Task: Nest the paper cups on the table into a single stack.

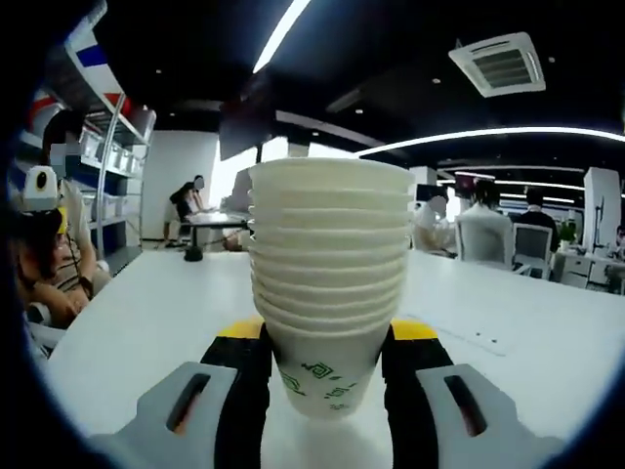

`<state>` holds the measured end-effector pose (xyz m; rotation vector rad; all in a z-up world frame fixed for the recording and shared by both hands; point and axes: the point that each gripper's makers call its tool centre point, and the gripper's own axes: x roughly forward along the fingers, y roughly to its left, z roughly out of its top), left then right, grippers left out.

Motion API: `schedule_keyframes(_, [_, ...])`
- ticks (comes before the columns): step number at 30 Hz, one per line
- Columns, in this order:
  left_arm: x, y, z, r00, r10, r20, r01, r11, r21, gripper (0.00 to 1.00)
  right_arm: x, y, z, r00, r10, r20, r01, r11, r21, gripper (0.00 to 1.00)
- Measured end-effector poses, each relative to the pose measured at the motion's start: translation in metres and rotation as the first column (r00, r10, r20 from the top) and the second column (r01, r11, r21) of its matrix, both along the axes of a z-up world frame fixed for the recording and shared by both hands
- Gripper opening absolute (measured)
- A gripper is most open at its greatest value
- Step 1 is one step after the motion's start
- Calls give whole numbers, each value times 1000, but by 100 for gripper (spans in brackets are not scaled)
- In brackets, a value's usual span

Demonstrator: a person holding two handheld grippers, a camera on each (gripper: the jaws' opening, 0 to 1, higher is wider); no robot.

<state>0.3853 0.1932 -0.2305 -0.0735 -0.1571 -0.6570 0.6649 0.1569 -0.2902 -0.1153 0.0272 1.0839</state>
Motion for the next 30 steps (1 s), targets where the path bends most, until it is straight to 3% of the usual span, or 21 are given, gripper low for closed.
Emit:
schedule_keyframes(4, [0,1,1,1000,4,-1,-4,1000,4,63,40,-3,-8,999,-34,-6,34,999,-10,47])
schedule_keyframes(9, [3,-1,-4,1000,4,-14,-4,1000,4,63,66,-3,-15,997,-73,-34,74,997,22,47])
schedule_keyframes(12, [4,-3,-7,1000,1,-25,-1,1000,5,63,90,-5,-24,995,-101,-19,101,995,-11,47])
schedule_keyframes(13, [4,-3,-7,1000,2,-26,-2,1000,6,62,87,-2,-31,994,-111,-16,110,993,-39,47])
schedule_keyframes(16, [5,-4,-6,1000,4,-24,-4,1000,6,62,105,1,-47,991,-127,-31,123,988,-96,47])
schedule_keyframes(21, [7,-4,-10,1000,6,-29,-6,1000,13,62,119,10,-52,989,-135,-63,129,988,-90,47])
schedule_keyframes(30, [9,-1,-13,999,6,-37,-6,1000,1,62,118,20,-54,987,-135,-93,129,990,-60,47])
